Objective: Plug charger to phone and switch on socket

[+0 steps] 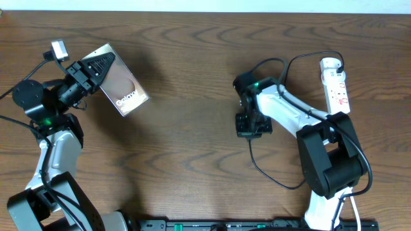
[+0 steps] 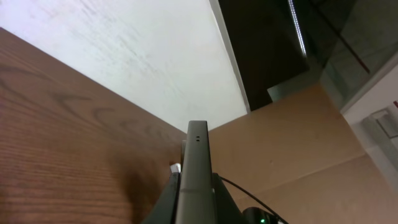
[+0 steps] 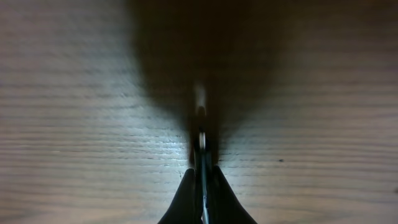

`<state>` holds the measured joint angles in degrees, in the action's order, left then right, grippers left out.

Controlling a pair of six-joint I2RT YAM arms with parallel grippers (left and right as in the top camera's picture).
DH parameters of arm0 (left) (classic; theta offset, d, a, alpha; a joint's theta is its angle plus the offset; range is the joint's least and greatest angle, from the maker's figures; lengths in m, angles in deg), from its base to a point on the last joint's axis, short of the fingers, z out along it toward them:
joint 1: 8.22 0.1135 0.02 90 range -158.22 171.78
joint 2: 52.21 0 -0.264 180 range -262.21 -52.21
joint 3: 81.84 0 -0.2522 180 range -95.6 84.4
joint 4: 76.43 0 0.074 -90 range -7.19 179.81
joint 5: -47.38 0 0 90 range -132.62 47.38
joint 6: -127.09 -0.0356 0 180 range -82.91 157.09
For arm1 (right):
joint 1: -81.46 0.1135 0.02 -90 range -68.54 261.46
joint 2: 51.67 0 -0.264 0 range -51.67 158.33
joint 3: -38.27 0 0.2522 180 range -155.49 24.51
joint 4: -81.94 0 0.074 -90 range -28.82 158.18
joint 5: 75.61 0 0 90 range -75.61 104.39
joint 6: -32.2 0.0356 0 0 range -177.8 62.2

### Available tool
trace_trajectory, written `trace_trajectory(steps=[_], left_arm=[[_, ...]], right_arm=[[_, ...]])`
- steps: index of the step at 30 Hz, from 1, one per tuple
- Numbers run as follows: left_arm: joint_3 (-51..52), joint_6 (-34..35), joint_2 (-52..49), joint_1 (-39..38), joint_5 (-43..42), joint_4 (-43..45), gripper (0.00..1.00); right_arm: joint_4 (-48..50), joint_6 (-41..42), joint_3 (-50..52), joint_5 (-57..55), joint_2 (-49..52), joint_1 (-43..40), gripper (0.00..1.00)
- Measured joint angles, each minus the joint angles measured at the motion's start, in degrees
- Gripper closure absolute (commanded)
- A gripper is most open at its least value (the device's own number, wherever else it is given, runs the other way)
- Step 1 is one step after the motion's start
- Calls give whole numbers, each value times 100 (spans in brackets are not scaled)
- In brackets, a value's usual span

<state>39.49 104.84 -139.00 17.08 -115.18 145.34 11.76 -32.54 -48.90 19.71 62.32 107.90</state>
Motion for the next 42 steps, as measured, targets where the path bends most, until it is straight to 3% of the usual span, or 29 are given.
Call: trace_trajectory(steps=[21, 42], left_arm=[[0, 0, 0, 0, -227, 0, 93], [0, -4, 0, 0, -258, 0, 93]], right_arm=[[597, 372, 820, 538, -444, 155, 99], [304, 675, 553, 2430, 219, 140, 99]])
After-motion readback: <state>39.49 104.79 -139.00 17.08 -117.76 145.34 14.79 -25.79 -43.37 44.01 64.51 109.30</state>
